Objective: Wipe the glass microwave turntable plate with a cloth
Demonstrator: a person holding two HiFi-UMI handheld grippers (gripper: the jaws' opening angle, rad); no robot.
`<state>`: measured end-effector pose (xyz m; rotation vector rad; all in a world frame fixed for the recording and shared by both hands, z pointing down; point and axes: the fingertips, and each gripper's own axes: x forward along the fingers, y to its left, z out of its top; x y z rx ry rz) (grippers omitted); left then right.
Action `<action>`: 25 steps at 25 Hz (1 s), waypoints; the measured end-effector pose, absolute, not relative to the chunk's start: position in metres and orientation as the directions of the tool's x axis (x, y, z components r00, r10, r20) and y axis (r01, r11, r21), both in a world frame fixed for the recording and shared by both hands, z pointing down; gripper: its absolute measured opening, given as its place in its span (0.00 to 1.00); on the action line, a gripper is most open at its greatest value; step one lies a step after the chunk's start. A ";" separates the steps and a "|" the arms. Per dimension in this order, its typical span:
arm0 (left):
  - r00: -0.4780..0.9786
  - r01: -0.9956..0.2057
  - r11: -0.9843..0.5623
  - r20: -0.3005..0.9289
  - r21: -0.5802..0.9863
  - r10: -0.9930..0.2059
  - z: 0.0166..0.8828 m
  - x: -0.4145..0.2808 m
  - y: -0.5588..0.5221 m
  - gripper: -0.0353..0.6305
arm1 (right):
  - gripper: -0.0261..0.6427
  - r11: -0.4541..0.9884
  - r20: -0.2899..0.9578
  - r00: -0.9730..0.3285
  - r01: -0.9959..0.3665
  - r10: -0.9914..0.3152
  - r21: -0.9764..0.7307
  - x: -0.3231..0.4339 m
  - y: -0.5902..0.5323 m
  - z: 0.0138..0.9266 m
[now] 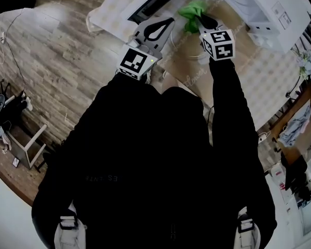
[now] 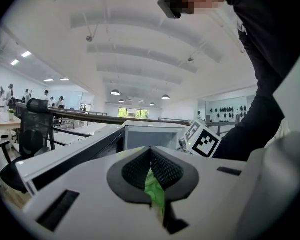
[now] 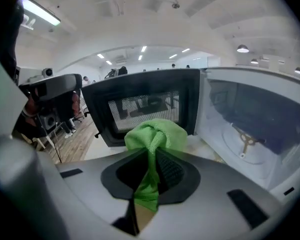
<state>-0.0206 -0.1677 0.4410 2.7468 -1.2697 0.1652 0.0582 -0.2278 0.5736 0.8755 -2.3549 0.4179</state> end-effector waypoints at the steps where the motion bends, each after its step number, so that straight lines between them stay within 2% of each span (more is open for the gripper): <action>1: 0.639 -0.767 -0.638 0.150 0.060 -0.754 0.445 -0.021 -0.169 0.08 | 0.13 0.739 0.638 -0.607 -0.668 -0.474 -0.087 0.056 -0.231 0.583; 14: 0.598 -0.799 -0.592 0.246 0.107 -0.763 0.501 -0.036 -0.175 0.08 | 0.13 0.781 0.817 -0.491 -0.619 -0.303 -0.082 0.028 -0.253 0.683; 25: 0.616 -0.785 -0.607 0.265 0.124 -0.742 0.506 -0.046 -0.168 0.08 | 0.12 0.793 0.847 -0.463 -0.603 -0.260 -0.086 0.013 -0.237 0.688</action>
